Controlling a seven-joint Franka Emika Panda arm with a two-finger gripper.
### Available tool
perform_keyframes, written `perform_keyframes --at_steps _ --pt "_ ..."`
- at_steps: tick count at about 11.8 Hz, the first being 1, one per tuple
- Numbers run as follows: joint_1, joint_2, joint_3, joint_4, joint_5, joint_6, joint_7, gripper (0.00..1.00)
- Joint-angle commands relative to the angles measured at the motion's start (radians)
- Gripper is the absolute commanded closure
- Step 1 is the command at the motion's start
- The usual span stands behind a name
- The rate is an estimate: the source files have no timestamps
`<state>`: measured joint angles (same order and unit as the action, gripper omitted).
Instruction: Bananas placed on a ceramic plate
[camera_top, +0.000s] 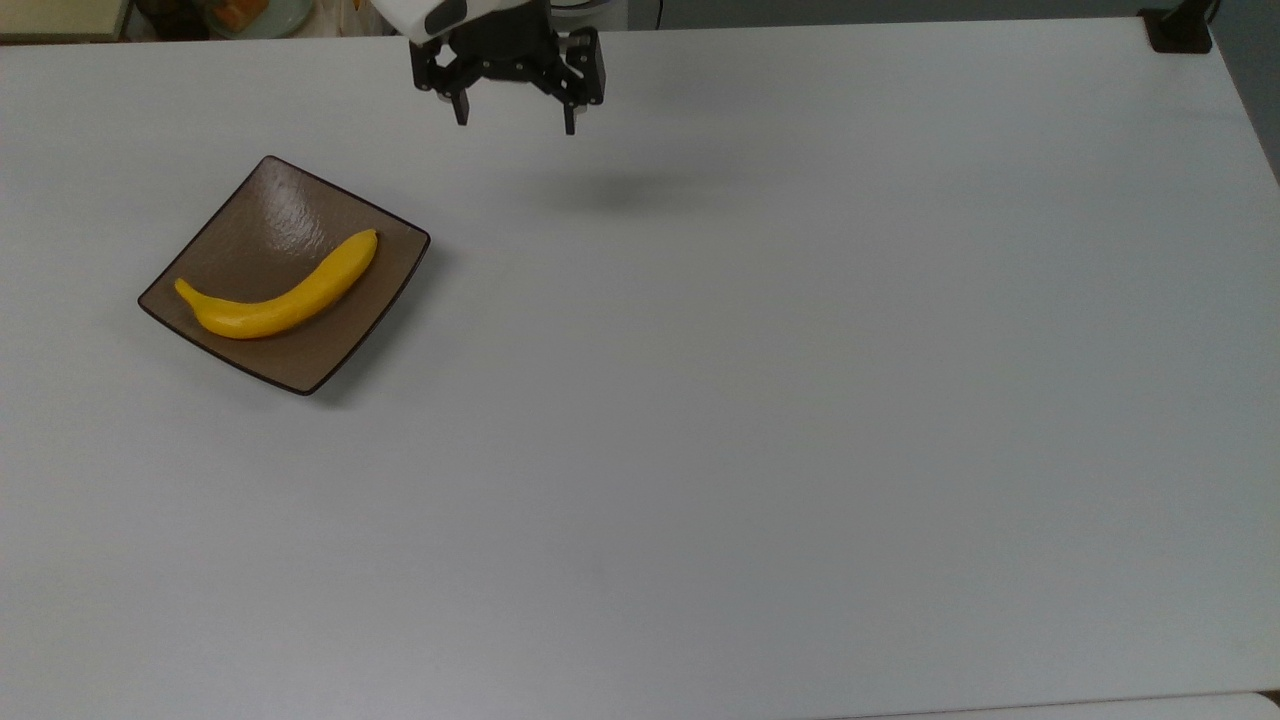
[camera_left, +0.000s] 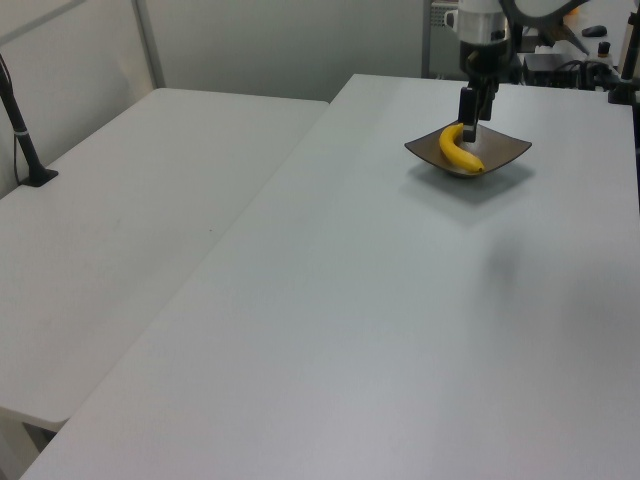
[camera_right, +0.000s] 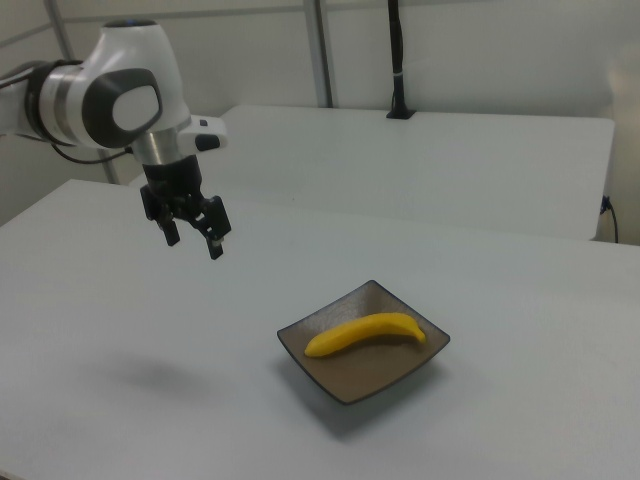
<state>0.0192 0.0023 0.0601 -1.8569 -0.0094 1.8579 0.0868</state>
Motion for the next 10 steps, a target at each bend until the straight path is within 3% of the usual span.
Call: perform_keyframes --at_steps 1,10 --pt "0.034 -0.033 -0.020 -0.007 0.035 -0.029 -0.030 0.00" --pt "0.028 -0.033 -0.022 -0.031 -0.029 0.016 -0.016 0.00"
